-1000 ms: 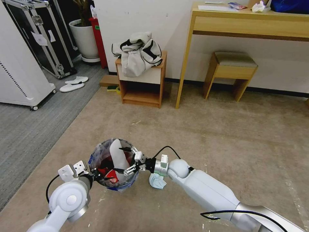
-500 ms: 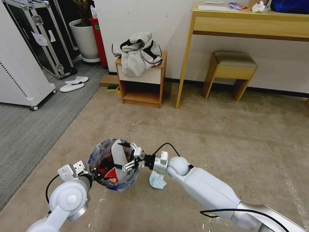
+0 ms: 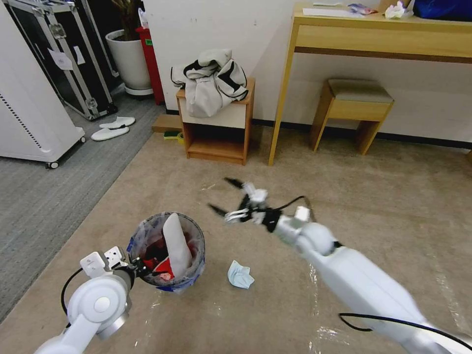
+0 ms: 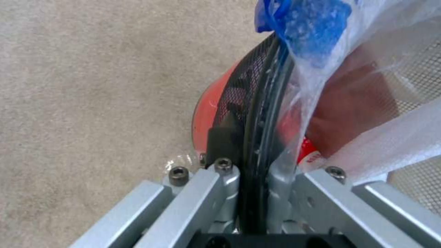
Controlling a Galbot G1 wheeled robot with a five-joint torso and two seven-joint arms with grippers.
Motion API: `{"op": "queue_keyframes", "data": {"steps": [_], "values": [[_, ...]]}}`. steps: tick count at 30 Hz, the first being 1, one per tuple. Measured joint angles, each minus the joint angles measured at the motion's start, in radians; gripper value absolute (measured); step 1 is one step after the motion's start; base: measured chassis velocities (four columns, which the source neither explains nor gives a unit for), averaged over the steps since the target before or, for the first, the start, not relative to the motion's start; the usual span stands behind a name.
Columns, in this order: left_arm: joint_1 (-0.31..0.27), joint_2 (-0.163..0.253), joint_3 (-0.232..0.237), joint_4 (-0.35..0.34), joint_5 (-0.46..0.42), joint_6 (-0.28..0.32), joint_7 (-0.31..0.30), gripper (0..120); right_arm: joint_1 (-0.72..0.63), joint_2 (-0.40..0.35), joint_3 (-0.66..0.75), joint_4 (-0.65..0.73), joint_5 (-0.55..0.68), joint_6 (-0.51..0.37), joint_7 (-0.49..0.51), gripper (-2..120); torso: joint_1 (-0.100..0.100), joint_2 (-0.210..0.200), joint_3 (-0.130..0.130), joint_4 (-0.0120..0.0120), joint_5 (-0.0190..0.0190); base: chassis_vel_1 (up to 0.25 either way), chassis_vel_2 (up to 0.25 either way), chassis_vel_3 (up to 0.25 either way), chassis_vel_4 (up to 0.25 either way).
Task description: Pick up the trash bin and place the garbage on the floor into it.
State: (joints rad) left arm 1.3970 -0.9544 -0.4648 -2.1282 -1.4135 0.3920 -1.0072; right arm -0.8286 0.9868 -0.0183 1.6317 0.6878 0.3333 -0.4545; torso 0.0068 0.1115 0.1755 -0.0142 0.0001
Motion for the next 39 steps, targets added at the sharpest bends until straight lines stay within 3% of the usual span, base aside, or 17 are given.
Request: {"op": "queue_keyframes", "data": {"steps": [5,11,17,23,39], "values": [[0.022,-0.004,-0.017,-0.013,0.009,0.0,0.002,1,-0.134,0.019,0.15,-0.006,-0.066,0.002,0.115,100,0.0,0.0,0.0,-0.0001,0.0001,0.0,0.0,0.0,0.0],[0.03,-0.006,-0.024,-0.017,0.012,0.0,0.004,1,-0.181,0.042,0.201,-0.014,-0.112,0.006,0.153,100,0.0,0.0,0.0,-0.0001,-0.0002,0.0,0.0,0.0,0.0],[0.04,-0.009,-0.039,-0.031,0.007,0.0,0.005,1,-0.257,0.189,0.289,-0.037,-0.19,0.024,0.188,100,0.0,0.0,0.0,0.0002,-0.0003,0.0,0.0,0.0,0.0],[0.041,0.0,-0.047,-0.032,0.007,0.002,0.012,1,-0.312,0.275,0.335,-0.027,-0.21,0.027,0.186,100,0.0,0.0,0.0,0.0001,-0.0002,0.0,0.0,0.0,0.0],[0.033,0.0,-0.036,-0.031,0.003,0.002,0.019,1,-0.349,0.285,0.368,-0.025,-0.221,0.044,0.16,100,0.0,0.0,0.0,-0.0001,-0.0002,0.004,0.004,0.004,0.009]]}}
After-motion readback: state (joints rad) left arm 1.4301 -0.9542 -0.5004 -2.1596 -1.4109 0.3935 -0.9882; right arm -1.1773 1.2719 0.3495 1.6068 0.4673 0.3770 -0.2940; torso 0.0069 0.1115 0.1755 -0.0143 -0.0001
